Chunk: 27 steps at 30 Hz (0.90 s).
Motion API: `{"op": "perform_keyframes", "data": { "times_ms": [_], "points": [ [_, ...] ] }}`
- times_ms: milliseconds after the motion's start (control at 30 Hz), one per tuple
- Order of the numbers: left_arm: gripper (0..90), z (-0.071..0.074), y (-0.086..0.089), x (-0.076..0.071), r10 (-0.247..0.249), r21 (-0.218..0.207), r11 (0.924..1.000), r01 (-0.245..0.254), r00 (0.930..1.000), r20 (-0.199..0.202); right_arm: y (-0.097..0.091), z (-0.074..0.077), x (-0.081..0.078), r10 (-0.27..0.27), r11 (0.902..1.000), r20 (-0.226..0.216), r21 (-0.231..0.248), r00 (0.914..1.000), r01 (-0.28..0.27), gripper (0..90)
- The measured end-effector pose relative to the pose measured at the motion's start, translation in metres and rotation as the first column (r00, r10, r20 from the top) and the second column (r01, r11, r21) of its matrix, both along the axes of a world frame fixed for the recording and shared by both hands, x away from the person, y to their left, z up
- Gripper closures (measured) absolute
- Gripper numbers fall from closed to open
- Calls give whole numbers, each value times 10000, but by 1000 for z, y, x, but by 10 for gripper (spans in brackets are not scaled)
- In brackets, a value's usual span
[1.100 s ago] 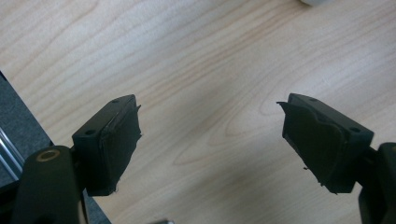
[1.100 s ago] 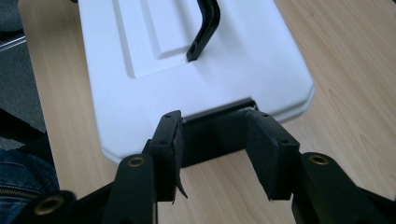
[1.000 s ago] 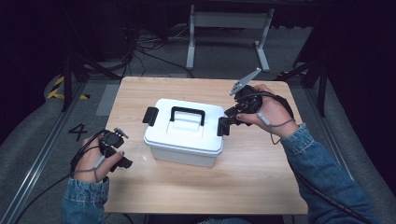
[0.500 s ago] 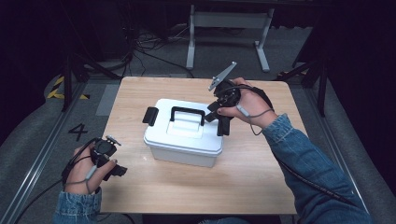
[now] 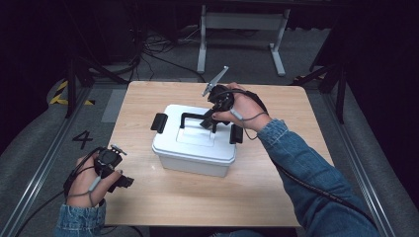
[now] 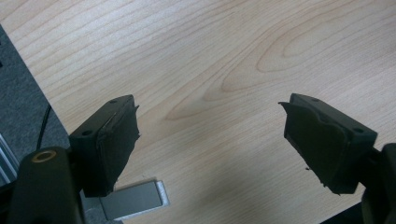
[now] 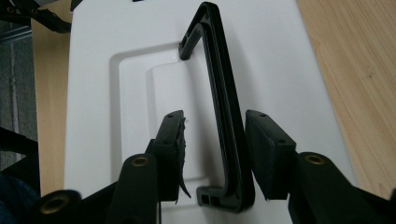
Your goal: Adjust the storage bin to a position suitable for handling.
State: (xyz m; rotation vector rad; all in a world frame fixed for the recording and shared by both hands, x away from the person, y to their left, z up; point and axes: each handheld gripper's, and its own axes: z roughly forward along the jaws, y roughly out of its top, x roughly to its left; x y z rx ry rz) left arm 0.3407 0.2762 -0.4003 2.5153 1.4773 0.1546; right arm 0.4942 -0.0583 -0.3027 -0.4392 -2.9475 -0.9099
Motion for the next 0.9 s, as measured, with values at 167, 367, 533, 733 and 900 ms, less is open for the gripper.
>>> {"op": "perform_keyframes", "data": {
  "times_ms": [167, 367, 533, 733, 900],
  "points": [
    [185, 0, -1, 2, -9, -13, 10000, 9, 10000, -49, 11, -5, -1, 90, 9985, 87, -534, 9999, -85, 774],
    [185, -1, -2, 4, -54, 49, 10000, 54, 10000, -58, 14, -6, -6, 563, 9952, 307, -823, 9979, -536, 832],
    [185, 0, -4, 8, -82, -1, 10000, 82, 9999, -81, 14, -5, -8, 902, 9935, 317, -722, 9954, -877, 841],
    [185, 0, -5, 12, -177, 50, 9998, 178, 9998, -81, 11, -4, -7, 1116, 9932, 393, -362, 9930, -1102, 843],
    [185, 2, -8, 24, -317, 74, 9995, 317, 9995, 21, 10, 5, -7, 1159, 9932, 569, -112, 9916, -1155, 843]
  ]
}}
